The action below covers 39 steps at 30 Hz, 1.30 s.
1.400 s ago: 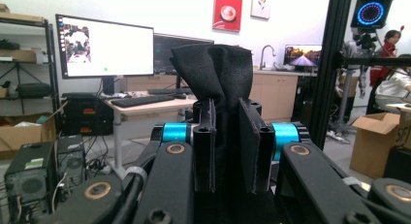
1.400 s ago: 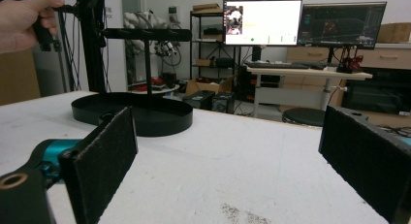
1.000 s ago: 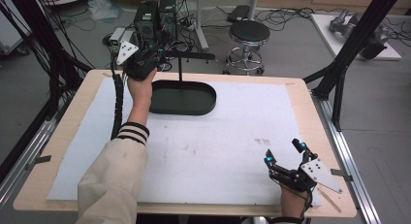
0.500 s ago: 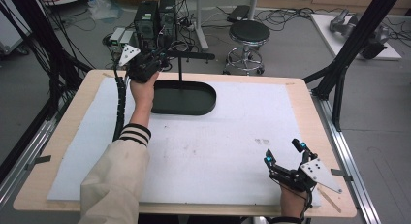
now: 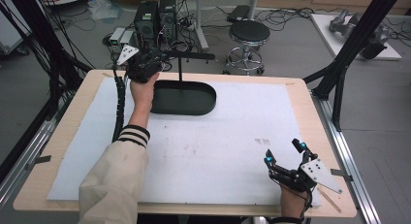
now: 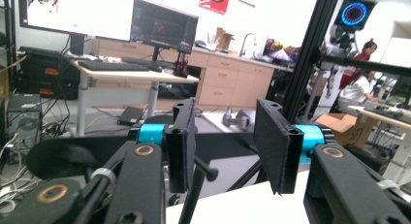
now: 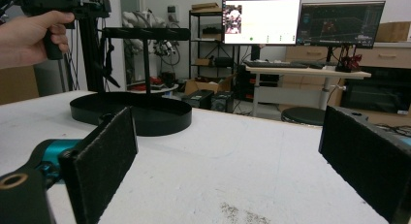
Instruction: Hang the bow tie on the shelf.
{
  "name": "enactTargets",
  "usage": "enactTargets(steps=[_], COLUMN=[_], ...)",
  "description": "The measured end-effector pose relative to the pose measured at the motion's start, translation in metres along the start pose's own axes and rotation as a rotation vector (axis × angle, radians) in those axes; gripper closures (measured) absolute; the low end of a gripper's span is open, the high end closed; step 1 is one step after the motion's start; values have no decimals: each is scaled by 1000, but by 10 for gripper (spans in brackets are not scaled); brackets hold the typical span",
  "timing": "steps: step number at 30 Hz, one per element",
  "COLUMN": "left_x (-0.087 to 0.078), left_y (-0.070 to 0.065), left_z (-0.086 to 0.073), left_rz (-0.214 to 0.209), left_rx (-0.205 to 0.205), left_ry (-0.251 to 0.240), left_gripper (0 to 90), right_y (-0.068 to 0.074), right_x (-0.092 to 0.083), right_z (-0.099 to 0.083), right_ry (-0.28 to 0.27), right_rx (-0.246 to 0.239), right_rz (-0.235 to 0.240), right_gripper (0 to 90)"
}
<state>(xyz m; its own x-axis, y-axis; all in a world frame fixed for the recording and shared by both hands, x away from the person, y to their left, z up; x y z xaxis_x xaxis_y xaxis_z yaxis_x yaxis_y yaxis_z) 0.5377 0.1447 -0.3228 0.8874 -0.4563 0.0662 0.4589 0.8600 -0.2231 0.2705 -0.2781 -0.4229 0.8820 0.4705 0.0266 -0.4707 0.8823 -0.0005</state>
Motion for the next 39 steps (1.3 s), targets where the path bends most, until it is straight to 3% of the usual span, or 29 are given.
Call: enactTargets(steps=[8, 9, 10, 15, 20, 22, 24, 25, 33, 39], left_x=[-16, -23, -23, -46, -82, -98, -124, -124, -192, -239], left_y=[-10, -12, -12, -16, -17, -16, -14, -14, -1, 13], left_z=[13, 15, 15, 21, 28, 28, 28, 28, 23, 14], left_rz=[-24, -13, -13, 23, 71, 71, 74, 74, 117, 160], left_rx=[14, 41, 41, 117, 158, 157, 148, 148, 132, 176], left_ry=[-39, -48, -48, -64, -89, -94, -95, -95, -94, -105], left_gripper=[498, 440, 401, 305, 212, 195, 185, 181, 172, 170], right_y=[1, 0, 0, 1, 2, 2, 2, 3, 6, 9], right_x=[0, 0, 0, -1, -1, -1, -2, -2, -2, -1], right_z=[0, 0, 0, 0, -2, -3, -2, -2, -2, -2], right_ry=[-1, 0, 0, 1, 15, 15, 14, 14, 22, 26], right_rx=[2, 0, -1, -8, -12, -13, -15, -13, -33, -41], right_rz=[-1, -1, -1, -1, 0, 0, 0, -1, -7, -5], right_gripper=[57, 57, 57, 57, 57, 57, 57, 57, 57, 57])
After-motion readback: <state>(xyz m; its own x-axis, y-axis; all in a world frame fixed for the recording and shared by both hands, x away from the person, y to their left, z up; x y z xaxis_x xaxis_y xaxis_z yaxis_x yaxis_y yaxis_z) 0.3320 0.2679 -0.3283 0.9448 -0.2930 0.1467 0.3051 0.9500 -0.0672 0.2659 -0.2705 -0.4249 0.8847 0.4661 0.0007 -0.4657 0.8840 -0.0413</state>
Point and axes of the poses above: each handheld gripper's, and its own axes: x roughly forward along the jaws, z roughly out of its top, y roughly to its left, the point moved 5 cm from there along x, roughly forward along the jaws, and after that the axes turned 6 degrees about z, right-handed, at the moved point
